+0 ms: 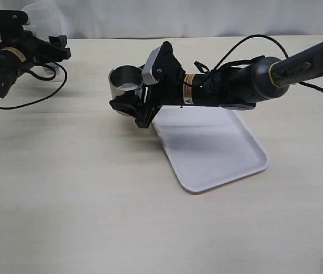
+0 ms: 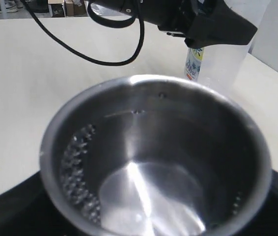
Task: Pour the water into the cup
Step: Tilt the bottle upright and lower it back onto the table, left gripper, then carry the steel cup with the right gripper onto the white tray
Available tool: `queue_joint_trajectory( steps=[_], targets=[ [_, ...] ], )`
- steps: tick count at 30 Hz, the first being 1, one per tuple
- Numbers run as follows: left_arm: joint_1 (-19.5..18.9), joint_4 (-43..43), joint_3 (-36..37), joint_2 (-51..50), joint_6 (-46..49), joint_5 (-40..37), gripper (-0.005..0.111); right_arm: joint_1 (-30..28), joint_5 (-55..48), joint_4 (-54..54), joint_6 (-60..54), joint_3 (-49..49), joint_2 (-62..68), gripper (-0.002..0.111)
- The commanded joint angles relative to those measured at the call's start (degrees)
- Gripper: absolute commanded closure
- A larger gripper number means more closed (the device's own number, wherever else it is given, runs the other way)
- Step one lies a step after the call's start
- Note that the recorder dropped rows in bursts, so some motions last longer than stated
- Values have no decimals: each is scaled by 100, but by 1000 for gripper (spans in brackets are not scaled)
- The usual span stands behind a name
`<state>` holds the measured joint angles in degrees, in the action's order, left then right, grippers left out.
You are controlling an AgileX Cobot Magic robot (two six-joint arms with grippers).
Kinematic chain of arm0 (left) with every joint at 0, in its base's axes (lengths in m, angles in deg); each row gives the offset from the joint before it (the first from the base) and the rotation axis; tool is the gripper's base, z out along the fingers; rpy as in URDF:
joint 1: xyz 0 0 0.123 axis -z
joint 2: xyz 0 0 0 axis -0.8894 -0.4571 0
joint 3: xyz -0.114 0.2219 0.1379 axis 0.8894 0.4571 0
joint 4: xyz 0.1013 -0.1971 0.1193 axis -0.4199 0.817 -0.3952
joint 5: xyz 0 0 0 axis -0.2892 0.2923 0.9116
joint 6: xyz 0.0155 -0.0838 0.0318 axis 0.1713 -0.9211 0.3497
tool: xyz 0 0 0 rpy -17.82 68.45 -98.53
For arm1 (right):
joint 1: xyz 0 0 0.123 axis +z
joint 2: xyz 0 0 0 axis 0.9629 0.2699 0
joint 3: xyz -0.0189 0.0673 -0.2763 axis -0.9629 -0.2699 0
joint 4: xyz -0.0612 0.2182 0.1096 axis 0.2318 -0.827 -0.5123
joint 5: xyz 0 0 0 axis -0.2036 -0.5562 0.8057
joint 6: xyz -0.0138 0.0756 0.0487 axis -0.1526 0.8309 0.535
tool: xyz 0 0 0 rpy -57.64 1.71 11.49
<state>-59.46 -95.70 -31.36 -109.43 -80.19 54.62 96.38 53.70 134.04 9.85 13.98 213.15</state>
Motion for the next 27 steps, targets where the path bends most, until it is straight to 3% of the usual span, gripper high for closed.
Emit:
queue_joint_trajectory(
  steps=[1, 6, 9, 18, 23, 27],
  targets=[
    [-4, -16, 4, -69, -56, -190, 75, -24, 195, -83, 86, 9, -111, 104],
    [-4, -16, 4, -69, -56, -204, 30, -24, 195, -63, 99, 9, -111, 104],
    [-4, -5, 4, -44, -56, -341, 19, -24, 195, -63, 99, 9, -111, 104],
    [-4, -20, 211, 10, -56, -303, 19, -24, 195, -62, 128, 9, -111, 104],
    [-4, -9, 1160, 280, -15, 883, 19, -24, 195, -62, 146, 9, -111, 104],
    [-4, -9, 1845, 755, 165, 1122, 19, -36, 195, -62, 146, 9, -143, 104]
  ],
)
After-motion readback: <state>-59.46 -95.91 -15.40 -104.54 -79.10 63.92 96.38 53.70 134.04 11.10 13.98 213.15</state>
